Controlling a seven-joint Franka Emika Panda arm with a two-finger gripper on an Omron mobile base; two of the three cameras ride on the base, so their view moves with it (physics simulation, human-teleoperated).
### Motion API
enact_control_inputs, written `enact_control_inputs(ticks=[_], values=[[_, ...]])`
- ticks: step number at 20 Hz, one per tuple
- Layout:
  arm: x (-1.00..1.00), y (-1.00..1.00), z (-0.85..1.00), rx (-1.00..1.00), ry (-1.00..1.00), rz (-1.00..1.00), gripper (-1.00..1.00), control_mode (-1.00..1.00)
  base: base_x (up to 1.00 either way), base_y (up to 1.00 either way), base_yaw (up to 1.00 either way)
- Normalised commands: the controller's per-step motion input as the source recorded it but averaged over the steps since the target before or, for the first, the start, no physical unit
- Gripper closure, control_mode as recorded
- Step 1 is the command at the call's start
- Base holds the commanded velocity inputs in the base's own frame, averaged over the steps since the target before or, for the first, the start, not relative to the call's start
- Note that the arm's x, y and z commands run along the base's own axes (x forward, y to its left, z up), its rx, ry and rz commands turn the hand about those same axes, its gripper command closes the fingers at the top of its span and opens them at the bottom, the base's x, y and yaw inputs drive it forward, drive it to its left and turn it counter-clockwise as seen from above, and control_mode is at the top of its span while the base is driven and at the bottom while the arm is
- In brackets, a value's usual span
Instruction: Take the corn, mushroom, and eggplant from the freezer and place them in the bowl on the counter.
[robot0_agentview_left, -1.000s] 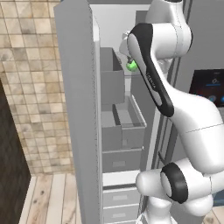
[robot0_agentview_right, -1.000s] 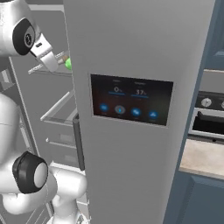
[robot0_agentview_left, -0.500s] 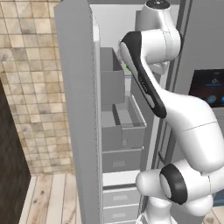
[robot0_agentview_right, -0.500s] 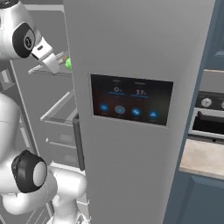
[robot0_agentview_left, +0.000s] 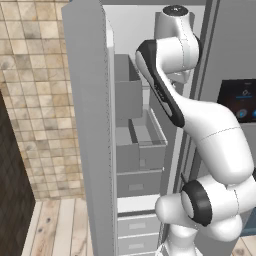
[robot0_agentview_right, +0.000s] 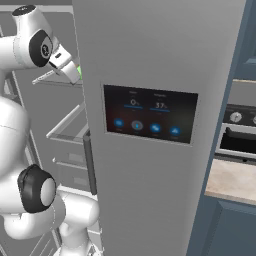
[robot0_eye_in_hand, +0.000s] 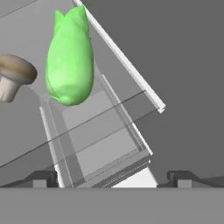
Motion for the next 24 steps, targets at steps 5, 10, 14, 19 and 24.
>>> enact_control_inputs(ticks=[5,10,14,19,24], values=[[0.58,0.00,0.00,-0.03,0.03,0.00,-1.00,-1.00,0.00,0.00,0.00],[0.45,0.00,-0.05,-0.04,0.03,0.00,-1.00,-1.00,0.00,0.00,0.00],[0.29,-0.04,-0.07,-0.04,0.00,0.00,-1.00,-1.00,0.00,0.00,0.00],[0.40,0.01,-0.09,-0.04,0.00,0.00,-1.00,-1.00,0.00,0.00,0.00],[0.42,0.00,-0.12,-0.02,0.00,0.00,-1.00,-1.00,0.00,0.00,0.00]])
